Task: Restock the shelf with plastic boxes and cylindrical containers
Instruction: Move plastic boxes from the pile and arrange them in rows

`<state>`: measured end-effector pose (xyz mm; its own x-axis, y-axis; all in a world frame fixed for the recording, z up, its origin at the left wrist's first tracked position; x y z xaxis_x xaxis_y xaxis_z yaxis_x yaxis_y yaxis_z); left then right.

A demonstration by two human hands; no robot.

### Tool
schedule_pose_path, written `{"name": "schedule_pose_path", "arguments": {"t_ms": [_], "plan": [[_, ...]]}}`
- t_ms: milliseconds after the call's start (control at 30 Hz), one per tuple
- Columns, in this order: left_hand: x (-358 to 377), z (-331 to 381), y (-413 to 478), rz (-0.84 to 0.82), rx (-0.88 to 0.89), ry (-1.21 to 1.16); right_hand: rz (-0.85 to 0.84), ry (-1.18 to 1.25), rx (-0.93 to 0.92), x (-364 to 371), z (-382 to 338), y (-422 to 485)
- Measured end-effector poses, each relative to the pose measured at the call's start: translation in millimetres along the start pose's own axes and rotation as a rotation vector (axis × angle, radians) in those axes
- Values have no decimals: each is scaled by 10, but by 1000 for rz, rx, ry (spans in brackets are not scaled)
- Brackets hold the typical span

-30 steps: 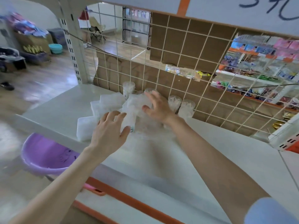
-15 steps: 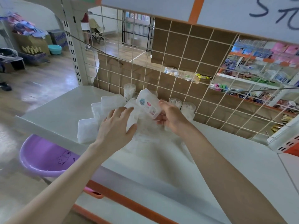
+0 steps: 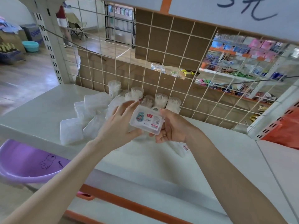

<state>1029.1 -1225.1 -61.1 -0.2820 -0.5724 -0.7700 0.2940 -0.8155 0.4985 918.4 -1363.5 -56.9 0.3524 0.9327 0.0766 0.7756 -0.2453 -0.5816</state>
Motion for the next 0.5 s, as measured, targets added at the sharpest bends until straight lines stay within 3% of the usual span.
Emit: {"name": "schedule_pose_path", "arguments": {"t_ms": [233, 300, 433, 500], "plan": [[61, 74, -74, -93, 15, -33, 12, -185, 34, -82, 114, 13], [120, 125, -89, -117, 4, 15, 143, -281, -19, -167, 174, -3], [346, 245, -127, -217, -4, 55, 582, -518, -250, -415, 305, -124], [486, 297, -180, -287, -38, 63, 749, -693, -276, -516, 421, -188]]}}
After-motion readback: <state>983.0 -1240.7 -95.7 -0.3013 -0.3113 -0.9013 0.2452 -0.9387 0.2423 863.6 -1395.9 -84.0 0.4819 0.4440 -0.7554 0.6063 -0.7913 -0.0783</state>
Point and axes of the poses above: each hand's wrist, its own y-axis towards the middle knuckle, its own x-axis out of the palm, z = x × y, the point moved 3 cm from there along y, towards the middle knuckle, and after that the axes turned 6 degrees about x, right-handed, at the moved point
